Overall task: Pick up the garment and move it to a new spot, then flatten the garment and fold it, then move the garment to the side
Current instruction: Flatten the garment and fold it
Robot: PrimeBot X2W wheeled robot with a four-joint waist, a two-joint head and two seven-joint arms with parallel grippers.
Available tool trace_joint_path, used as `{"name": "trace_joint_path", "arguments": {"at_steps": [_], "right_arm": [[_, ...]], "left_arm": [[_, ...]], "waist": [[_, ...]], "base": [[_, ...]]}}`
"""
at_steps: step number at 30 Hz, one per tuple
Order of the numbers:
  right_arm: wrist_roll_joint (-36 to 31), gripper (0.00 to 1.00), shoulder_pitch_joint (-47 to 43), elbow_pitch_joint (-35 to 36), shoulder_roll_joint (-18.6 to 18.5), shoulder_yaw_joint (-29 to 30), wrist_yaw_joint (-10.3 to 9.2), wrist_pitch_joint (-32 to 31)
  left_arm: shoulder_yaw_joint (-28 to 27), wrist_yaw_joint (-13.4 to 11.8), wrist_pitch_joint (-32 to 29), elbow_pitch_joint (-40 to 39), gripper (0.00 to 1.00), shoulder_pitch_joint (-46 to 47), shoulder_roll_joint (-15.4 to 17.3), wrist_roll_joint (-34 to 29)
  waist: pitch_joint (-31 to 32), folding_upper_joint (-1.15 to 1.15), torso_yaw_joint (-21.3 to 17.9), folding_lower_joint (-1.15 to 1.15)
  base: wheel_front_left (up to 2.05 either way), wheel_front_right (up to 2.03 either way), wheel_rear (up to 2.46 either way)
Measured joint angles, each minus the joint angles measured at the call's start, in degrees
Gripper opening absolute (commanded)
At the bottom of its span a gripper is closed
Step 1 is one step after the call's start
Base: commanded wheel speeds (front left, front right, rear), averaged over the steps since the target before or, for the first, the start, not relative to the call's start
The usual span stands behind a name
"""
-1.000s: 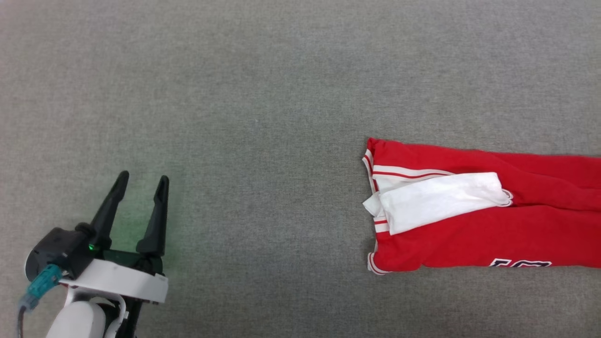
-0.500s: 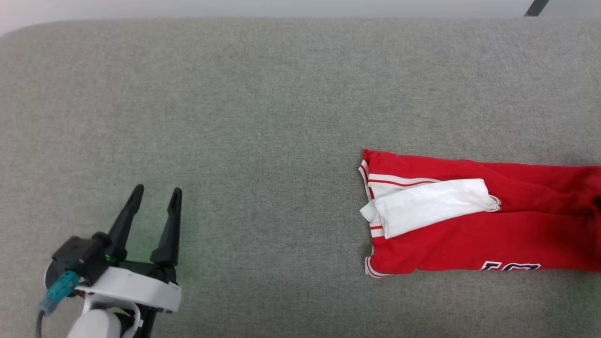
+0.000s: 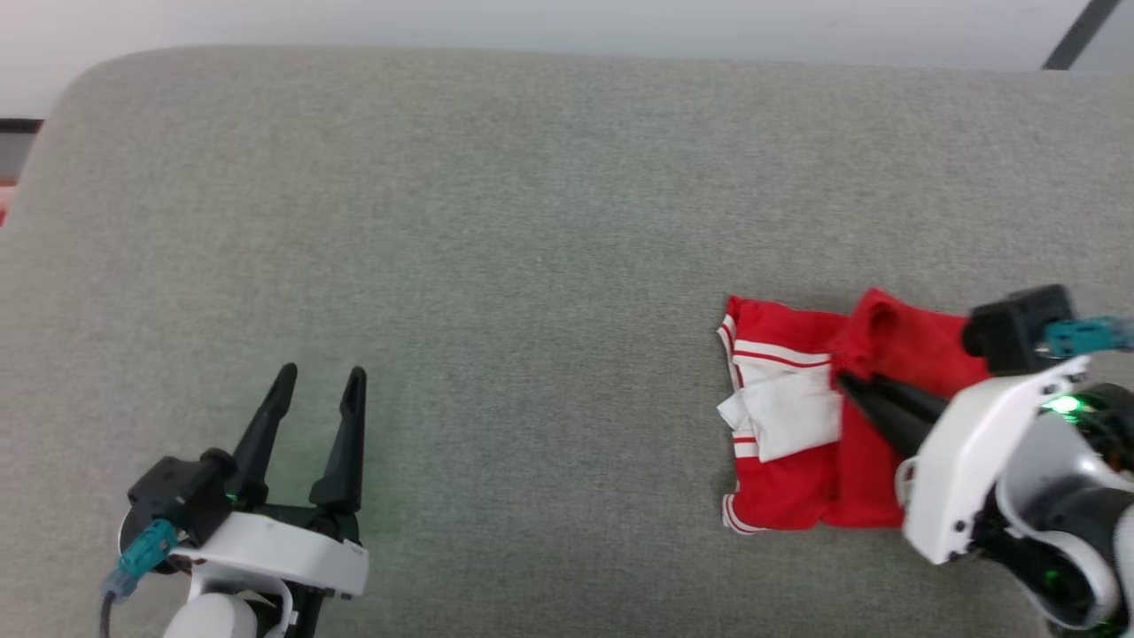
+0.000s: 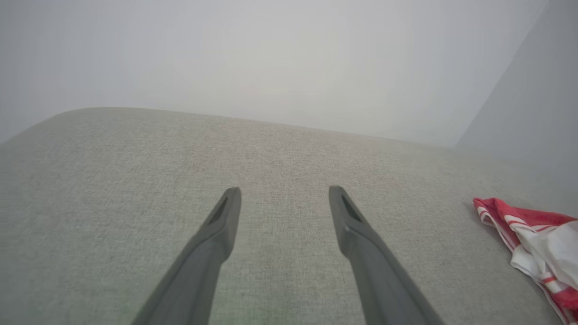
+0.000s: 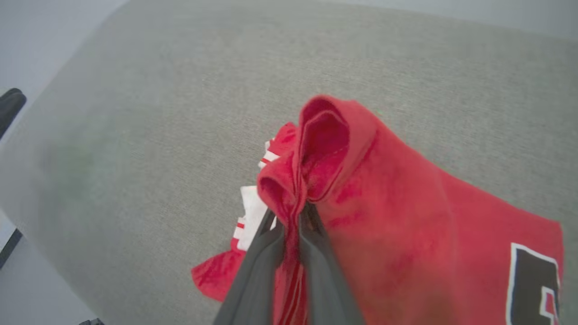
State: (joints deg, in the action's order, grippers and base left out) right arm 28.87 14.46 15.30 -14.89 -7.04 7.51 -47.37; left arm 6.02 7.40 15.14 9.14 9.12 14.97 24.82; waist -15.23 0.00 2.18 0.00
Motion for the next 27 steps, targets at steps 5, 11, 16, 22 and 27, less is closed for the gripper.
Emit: {"name": "trace_joint_path", "arguments": {"at_steps": [5, 11, 16, 22, 27], "right_arm": [[-0.36, 0.0, 2.24, -4.03, 0.71, -3.98, 0.0, 1.77], [-0.57, 0.0, 4.08, -13.21, 1.27, -6.45, 0.0, 6.19], [-0.02, 0.0, 5.8, -21.14, 1.75, -6.91, 0.0, 10.99], [1.0, 0.0, 8.28, -26.61, 2.79, -8.82, 0.0, 15.86], [2.77, 1.0, 8.6, -27.67, 2.23, -11.61, -0.04, 18.4]], "left_arm": [[0.18, 0.0, 0.0, 0.03, 1.0, 0.12, -0.6, 0.16], [0.56, 0.0, -0.01, 0.13, 1.0, 0.92, -1.02, 0.67], [0.83, 0.0, 0.0, 0.37, 1.0, 1.64, -1.26, 1.02], [0.68, 0.0, 0.0, 0.57, 1.0, 2.04, -1.25, 1.37], [0.14, 0.0, -0.01, 0.96, 1.0, 0.86, -1.14, 1.33]], "waist": [[0.02, 0.0, 1.63, 0.0], [-0.91, 0.0, 3.26, 0.0], [-1.87, 0.0, 4.47, 0.0], [-2.16, 0.0, 4.97, 0.0], [-0.91, 0.0, 4.22, 0.0]], "base": [[0.0, 0.0, 0.0], [0.0, 0.0, 0.0], [0.0, 0.0, 0.0], [0.0, 0.0, 0.0], [0.0, 0.0, 0.0]]}}
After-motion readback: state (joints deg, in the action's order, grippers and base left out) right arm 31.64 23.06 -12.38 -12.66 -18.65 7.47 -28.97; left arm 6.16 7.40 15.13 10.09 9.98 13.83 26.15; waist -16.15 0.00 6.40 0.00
